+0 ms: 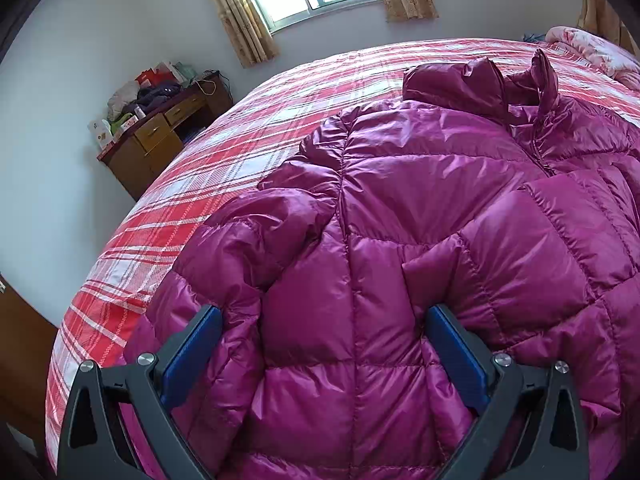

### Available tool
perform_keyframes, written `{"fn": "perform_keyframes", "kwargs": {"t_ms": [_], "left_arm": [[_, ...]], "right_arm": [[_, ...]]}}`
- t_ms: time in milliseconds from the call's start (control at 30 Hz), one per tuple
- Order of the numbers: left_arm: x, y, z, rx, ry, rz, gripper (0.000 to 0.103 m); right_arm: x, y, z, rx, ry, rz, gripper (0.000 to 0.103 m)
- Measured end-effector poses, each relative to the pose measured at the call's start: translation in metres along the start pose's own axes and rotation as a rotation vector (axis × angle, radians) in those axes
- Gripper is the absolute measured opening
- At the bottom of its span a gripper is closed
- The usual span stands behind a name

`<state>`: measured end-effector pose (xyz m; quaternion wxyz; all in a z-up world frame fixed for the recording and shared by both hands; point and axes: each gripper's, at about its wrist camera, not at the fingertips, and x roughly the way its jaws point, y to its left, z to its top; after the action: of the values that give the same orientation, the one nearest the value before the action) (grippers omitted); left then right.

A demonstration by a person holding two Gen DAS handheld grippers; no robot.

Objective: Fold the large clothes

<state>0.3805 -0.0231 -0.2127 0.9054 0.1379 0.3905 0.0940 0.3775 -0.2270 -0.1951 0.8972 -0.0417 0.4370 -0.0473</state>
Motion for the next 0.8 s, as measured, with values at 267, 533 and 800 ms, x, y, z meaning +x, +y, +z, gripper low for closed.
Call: {"fn": "perform_keyframes", "kwargs": {"t_ms": [267, 533, 800], "left_arm": [[0.001, 0.000, 0.000, -0.003, 0.001, -0.004, 0.102], [0.001, 0.001, 0.000, -0.006, 0.002, -0.008, 0.102], [0.001, 0.000, -0.001, -0.004, 0.002, -0.006, 0.102]], "right_arm": [[-0.038, 0.016, 0.002, 0.016, -0.082, 0.080, 0.075], [-0.018, 0.052, -0.008, -0.042, -0.041, 0.116, 0.075], [-0.013, 0.060, -0.009, -0.066, -0.031, 0.068, 0.080]]}}
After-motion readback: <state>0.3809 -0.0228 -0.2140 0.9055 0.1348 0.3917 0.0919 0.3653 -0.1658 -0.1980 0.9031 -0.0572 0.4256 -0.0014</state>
